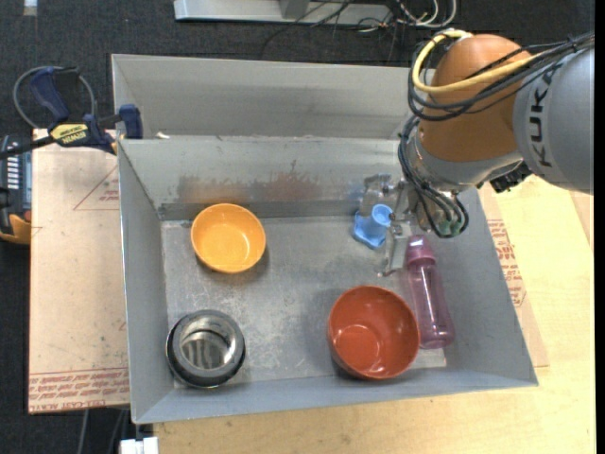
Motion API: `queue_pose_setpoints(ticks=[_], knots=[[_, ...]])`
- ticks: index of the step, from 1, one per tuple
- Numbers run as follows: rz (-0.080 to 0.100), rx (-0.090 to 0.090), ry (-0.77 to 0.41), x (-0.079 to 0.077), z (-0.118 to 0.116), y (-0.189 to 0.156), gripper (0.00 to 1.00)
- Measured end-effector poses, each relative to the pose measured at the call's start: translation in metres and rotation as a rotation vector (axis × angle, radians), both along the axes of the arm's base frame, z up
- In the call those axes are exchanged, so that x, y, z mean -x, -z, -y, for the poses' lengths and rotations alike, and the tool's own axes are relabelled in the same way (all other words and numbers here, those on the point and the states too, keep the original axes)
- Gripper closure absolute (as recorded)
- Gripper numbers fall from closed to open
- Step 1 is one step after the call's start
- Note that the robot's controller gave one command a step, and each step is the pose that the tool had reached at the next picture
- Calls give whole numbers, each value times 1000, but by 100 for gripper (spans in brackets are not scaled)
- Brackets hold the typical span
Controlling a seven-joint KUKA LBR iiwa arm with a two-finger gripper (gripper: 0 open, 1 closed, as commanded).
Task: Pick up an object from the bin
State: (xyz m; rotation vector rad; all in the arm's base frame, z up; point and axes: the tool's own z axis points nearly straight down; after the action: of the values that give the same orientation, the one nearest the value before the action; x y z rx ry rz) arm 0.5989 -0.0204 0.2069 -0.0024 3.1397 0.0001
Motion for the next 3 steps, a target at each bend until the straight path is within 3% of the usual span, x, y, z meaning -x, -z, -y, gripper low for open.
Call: queue_pose_setpoints(ticks=[2, 3], knots=[[4, -1, 10, 5, 0, 15, 0], [2, 0, -45, -2, -1, 24, 0]])
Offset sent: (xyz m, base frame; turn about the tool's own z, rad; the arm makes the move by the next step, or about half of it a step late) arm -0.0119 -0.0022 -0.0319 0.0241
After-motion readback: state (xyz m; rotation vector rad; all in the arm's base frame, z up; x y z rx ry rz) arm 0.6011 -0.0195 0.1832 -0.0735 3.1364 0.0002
